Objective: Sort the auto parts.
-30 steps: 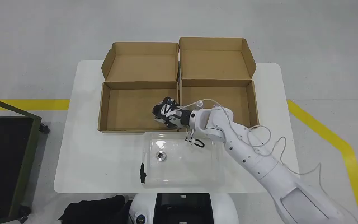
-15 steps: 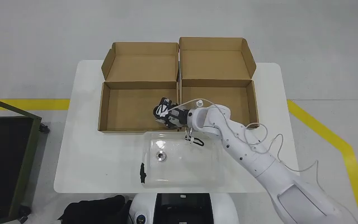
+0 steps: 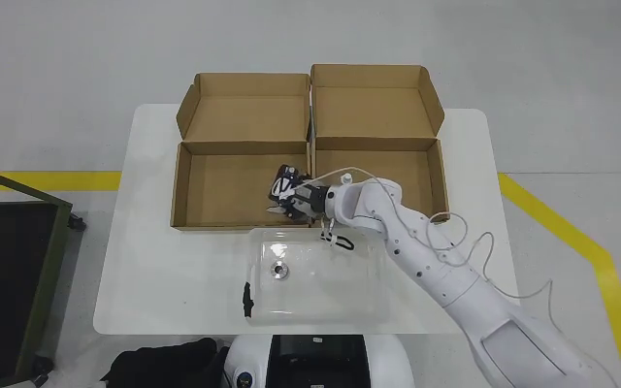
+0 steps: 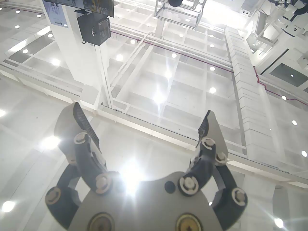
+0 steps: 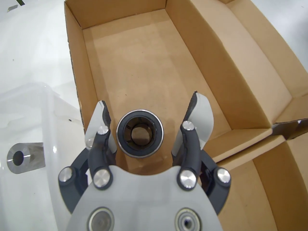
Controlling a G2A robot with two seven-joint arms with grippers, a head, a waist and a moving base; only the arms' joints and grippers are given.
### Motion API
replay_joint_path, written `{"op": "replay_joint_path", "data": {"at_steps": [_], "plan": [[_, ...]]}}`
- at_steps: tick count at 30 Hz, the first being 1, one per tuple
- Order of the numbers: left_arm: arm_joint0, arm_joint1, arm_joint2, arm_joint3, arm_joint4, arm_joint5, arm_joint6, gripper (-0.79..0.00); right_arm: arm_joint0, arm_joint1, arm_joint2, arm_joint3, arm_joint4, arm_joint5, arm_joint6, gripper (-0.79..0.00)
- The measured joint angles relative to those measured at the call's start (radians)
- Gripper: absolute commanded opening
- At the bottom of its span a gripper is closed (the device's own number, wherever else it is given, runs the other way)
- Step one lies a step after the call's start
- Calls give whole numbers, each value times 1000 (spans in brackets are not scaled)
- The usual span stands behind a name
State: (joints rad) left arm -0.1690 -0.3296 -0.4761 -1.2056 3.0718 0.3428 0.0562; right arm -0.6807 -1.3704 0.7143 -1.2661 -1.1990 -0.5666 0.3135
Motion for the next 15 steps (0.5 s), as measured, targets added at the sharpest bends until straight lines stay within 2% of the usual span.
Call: {"op": "replay_joint_path", "data": {"at_steps": [9, 15], "plan": [[0, 0, 0, 0, 0, 0, 0, 0, -58, 27, 67, -202, -39, -59, 14, -55], [0, 0, 0, 0, 0, 0, 0, 0, -133, 49, 102, -338, -74, -96, 50, -34]]}}
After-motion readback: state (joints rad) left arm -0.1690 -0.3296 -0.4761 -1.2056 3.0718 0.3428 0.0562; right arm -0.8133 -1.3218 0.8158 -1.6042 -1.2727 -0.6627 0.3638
